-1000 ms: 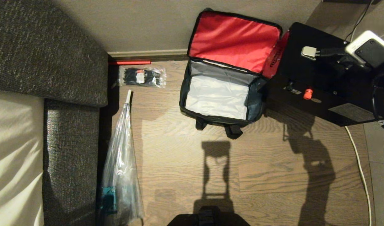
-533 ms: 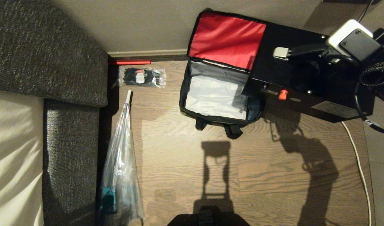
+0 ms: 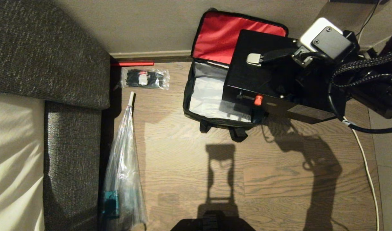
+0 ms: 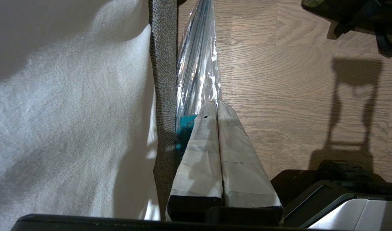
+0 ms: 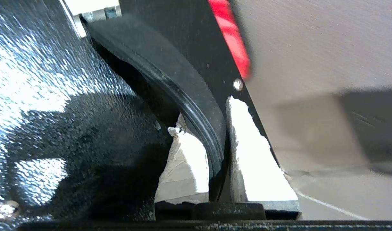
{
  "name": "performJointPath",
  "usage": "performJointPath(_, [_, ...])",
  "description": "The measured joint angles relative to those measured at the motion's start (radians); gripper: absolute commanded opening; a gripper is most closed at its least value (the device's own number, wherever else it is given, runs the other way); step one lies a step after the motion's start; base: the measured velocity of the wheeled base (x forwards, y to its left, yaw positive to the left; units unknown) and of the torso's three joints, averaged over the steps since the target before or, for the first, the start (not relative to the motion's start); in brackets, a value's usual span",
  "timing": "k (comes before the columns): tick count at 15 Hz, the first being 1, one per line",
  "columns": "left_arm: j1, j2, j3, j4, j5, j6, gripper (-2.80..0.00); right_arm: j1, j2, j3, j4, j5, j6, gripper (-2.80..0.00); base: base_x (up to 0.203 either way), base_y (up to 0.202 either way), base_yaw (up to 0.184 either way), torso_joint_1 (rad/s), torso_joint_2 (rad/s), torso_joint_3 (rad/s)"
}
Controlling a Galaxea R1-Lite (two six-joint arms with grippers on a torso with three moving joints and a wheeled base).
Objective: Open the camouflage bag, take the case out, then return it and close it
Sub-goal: Place the black box back
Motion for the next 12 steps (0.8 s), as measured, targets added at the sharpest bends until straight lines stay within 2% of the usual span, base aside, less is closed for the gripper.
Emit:
performJointPath(4, [0.0, 0.0, 0.0, 0.0, 0.0, 0.0, -2.8, 0.103, 0.057, -0.059, 0.008, 0.009, 0.069, -2.8, 0.0, 0.0, 0.0, 0.0, 0.0, 0.0])
performJointPath(7, [0.0, 0.0, 0.0, 0.0, 0.0, 0.0, -2.8, 0.13, 0.086, -0.081, 0.045, 0.019, 0.103, -2.8, 0.0, 0.0, 0.0, 0.0, 0.0, 0.0])
performJointPath(10, [0.0, 0.0, 0.0, 0.0, 0.0, 0.0, -2.8, 0.143, 0.116, -0.1, 0.082, 0.102, 0.139, -2.8, 0.0, 0.0, 0.0, 0.0, 0.0, 0.0])
performJointPath(12, [0.0, 0.0, 0.0, 0.0, 0.0, 0.0, -2.8, 0.145, 0.13, -0.114, 0.09, 0.114, 0.16, -2.8, 0.0, 0.0, 0.0, 0.0, 0.0, 0.0])
